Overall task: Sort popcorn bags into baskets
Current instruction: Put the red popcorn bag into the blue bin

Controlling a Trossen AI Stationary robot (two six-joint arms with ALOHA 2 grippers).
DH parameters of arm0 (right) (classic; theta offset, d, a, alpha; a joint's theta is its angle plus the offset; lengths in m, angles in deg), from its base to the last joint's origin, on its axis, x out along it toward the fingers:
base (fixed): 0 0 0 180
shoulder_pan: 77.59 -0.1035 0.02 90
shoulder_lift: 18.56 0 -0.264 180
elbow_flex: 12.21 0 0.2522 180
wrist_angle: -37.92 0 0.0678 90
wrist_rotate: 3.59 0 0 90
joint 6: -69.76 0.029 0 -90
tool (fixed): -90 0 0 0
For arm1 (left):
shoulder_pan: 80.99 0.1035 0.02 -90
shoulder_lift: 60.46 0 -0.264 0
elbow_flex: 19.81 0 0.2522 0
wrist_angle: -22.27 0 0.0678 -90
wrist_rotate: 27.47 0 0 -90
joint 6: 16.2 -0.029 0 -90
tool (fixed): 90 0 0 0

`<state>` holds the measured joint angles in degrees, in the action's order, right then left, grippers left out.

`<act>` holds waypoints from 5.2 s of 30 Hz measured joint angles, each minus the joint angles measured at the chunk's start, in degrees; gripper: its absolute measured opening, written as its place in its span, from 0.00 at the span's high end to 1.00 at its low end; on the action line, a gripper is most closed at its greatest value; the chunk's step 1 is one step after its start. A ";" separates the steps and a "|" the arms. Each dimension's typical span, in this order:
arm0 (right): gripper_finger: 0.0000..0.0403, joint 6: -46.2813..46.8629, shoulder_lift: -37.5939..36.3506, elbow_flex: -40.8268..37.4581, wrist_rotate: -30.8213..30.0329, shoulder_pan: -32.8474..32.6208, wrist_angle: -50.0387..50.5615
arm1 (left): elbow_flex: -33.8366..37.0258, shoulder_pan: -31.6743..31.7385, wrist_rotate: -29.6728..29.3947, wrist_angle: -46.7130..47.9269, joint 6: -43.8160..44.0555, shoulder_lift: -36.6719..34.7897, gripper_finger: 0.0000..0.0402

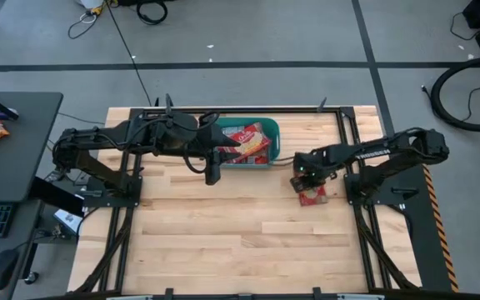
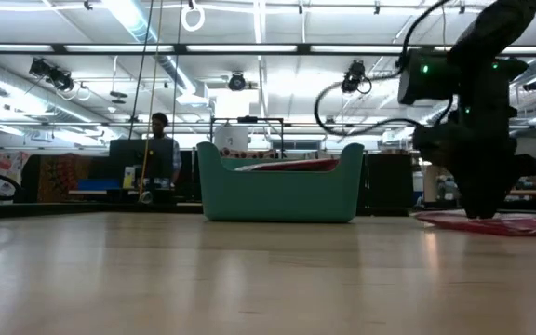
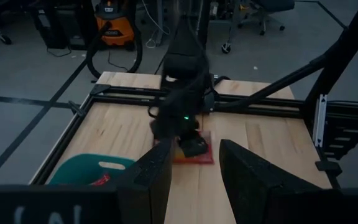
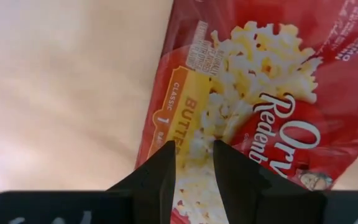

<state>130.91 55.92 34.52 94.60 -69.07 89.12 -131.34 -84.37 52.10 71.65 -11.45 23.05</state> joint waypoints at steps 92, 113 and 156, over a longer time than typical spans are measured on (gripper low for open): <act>0.87 -4.78 7.04 16.31 -24.24 -46.47 -13.59 | -0.11 -11.80 10.97 12.31 15.25 15.56 0.65; 0.87 -6.01 28.55 32.04 -15.67 -43.68 -11.65 | -0.15 -13.03 10.75 12.65 12.09 2.38 0.65; 0.54 -28.37 31.03 38.32 -27.85 -26.30 -3.11 | -0.15 -13.27 11.76 12.26 13.48 1.44 0.65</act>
<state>102.54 86.94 72.84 66.75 -95.37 86.00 -131.50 -97.64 63.86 83.91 2.04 24.49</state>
